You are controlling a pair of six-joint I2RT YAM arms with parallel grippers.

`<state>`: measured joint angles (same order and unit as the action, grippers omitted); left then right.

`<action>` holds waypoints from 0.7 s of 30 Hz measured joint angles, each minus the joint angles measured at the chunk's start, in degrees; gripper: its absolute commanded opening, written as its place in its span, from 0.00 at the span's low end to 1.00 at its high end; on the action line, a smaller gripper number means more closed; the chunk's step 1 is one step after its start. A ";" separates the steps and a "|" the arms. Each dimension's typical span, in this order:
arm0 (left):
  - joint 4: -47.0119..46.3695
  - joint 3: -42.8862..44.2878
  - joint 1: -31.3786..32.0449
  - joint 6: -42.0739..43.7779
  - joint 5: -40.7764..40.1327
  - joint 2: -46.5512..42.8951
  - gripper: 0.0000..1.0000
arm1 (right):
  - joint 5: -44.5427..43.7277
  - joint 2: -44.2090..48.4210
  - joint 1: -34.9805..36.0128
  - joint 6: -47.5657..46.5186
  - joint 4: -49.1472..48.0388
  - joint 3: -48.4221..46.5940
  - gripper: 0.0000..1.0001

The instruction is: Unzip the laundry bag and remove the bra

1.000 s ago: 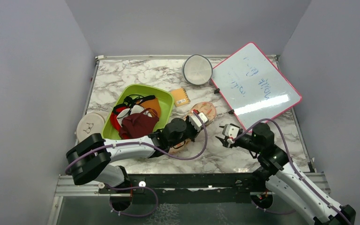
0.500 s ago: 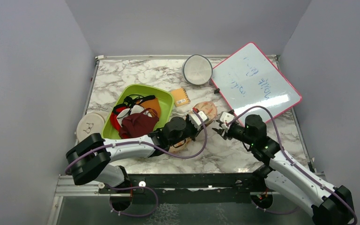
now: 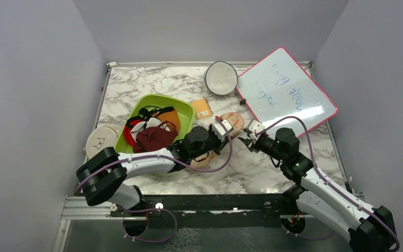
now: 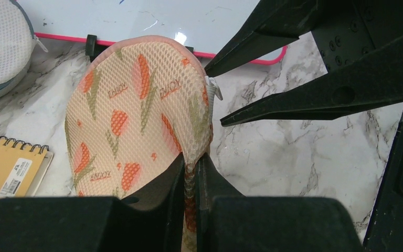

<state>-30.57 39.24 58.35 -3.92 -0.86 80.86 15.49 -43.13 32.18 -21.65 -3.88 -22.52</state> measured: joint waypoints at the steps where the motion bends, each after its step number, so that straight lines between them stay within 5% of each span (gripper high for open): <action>1: 0.02 0.28 0.00 -0.13 0.35 0.37 0.00 | 0.00 -0.33 0.00 -0.02 -0.17 0.00 0.37; 7: 0.24 0.98 0.00 -0.72 1.99 1.66 0.00 | -0.33 -0.83 0.00 -0.04 -0.57 0.00 0.34; 21: 0.74 1.62 -0.13 -0.92 2.97 2.32 0.00 | -3.93 -1.62 0.11 -0.46 -0.68 0.00 0.10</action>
<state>-29.82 40.86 58.22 -4.84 2.11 83.18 11.55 -44.75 32.29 -22.11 -4.56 -22.52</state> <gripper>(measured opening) 0.020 0.148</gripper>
